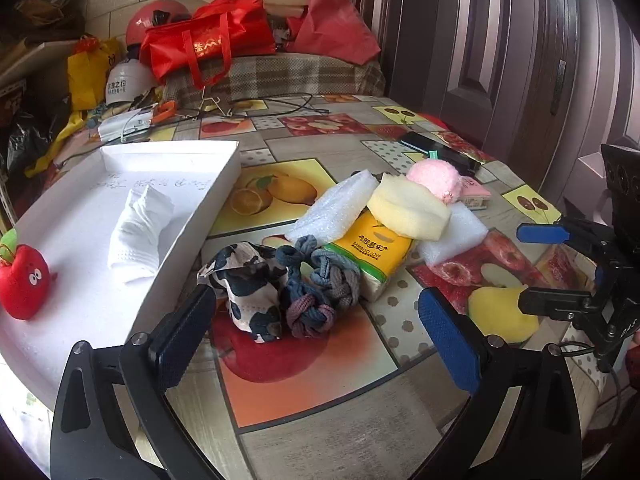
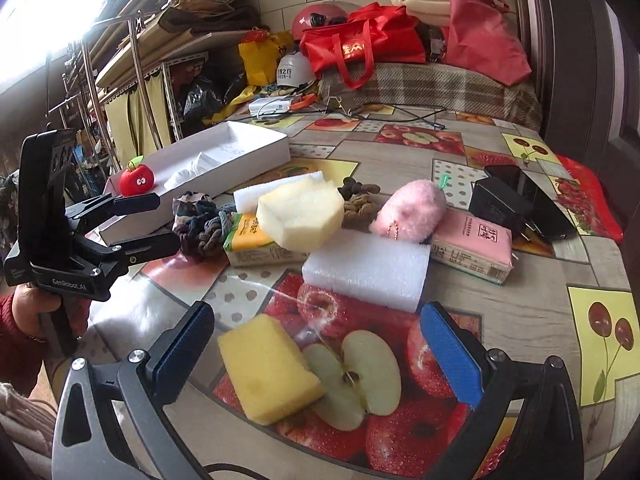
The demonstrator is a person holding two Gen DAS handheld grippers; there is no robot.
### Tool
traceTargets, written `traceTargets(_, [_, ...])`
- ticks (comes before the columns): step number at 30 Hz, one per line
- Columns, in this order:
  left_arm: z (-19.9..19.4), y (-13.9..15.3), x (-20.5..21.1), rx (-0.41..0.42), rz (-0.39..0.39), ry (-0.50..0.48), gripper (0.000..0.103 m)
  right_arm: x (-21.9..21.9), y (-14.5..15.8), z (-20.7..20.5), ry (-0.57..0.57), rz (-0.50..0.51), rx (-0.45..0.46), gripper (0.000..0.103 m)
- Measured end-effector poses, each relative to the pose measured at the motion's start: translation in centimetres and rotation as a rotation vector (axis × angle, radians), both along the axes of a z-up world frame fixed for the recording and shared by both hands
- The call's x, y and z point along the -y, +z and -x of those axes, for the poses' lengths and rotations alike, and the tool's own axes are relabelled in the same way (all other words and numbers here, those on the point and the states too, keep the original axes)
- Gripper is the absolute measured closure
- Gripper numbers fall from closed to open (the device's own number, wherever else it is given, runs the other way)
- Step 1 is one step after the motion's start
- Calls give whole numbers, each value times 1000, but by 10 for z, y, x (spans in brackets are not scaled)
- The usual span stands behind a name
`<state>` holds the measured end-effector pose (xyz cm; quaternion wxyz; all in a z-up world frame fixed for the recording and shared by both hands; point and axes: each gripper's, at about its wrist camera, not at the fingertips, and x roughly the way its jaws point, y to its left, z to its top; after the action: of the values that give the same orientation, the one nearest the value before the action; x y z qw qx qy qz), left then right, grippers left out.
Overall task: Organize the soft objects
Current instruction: 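Grasp the knotted rope toy with left tool while right tool grasps the yellow sponge, then carry the rope toy in left tool and sponge in right tool over the box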
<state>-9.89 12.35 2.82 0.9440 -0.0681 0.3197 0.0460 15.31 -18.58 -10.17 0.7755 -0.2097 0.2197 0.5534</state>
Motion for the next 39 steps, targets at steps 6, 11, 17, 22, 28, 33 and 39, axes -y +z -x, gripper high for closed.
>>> traceTargets(6, [4,-1,-4,1,68,-17,12,-10,-13,14,93,95,21,0])
traceTargets(11, [-13,-9,10,-83,8,-57,19,-23,-26,18,139,199,13,50])
traceTargets(17, [-31,-16,17,-126,-4,-84,72,-16,-20,2,81,157,-41,60])
traceTargets(22, [-19,-7,27,-60,-29,-143,78,-3,-14,-24,-12,96,-143,60])
traceTargets(28, [-2,5,29,29,-34,-140,78,14,0,-20,-2,-16,-141,61])
traceTargets(33, [14,17,13,140,-42,-7,77,15,14,-8,-40,-129,3,61])
traceTargets(39, [28,20,-19,183,-87,177,77,-16,12,-7,-67,-108,35,61])
